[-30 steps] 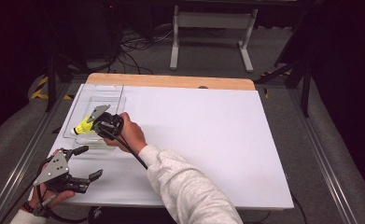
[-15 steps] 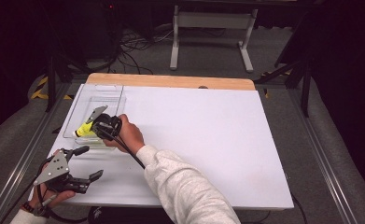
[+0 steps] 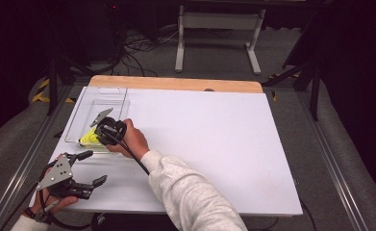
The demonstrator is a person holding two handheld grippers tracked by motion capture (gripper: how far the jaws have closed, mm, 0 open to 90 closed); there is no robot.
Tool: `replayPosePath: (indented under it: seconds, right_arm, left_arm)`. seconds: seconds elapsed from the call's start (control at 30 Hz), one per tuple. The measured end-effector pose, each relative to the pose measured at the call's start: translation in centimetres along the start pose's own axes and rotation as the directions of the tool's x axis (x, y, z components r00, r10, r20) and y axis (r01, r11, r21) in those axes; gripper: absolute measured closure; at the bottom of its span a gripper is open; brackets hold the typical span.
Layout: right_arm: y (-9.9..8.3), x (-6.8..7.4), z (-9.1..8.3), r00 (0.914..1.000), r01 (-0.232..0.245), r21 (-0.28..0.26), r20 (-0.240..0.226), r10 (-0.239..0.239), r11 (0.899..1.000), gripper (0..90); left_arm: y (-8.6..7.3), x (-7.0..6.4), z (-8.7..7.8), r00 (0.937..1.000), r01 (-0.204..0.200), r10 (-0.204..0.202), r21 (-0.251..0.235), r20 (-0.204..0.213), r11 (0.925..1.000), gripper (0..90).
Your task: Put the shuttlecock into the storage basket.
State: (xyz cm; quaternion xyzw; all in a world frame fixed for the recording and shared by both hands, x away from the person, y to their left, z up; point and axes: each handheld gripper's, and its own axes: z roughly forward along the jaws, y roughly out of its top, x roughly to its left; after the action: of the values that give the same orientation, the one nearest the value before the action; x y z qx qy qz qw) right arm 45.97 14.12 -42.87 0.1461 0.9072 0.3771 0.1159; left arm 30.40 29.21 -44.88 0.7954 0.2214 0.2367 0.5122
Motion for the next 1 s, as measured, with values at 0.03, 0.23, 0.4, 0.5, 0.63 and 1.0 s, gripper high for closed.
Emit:
replayPosePath:
  seconds: [0.03,0.23,0.4,0.5,0.63,1.0]
  right_arm:
    - [0.0,0.0,-0.1,1.0000,-0.008,-0.005,0.000,0.008,1.000,72.5]
    - [-0.1,-0.3,-0.9,0.9992,-0.040,-0.031,0.005,0.040,0.999,64.3]
    - [-0.3,-0.3,-3.3,0.9985,-0.052,-0.073,0.016,0.053,0.996,57.0]
    - [-0.6,-0.3,-5.0,0.9984,-0.039,-0.100,0.036,0.043,0.994,56.2]
    - [-1.3,-0.3,-7.5,0.9967,-0.014,-0.134,0.078,0.024,0.991,56.3]
    - [-4.7,-0.9,-11.4,0.9898,-0.003,-0.169,0.140,0.027,0.986,55.9]
  left_arm:
    - [0.0,0.0,0.0,1.0000,0.001,-0.001,-0.001,0.001,1.0000,9.2]
    - [0.0,0.1,0.1,1.0000,-0.001,0.001,0.003,0.004,1.0000,9.2]
    - [0.0,0.1,0.0,1.0000,-0.004,0.004,0.000,0.001,1.0000,9.2]
    - [0.1,0.1,0.1,1.0000,-0.005,0.005,0.001,-0.001,1.0000,9.2]
    - [0.1,0.2,0.1,1.0000,-0.009,0.009,0.004,-0.003,0.9999,9.1]
    - [0.1,0.2,0.5,0.9999,-0.008,0.008,0.013,-0.011,0.9999,9.1]
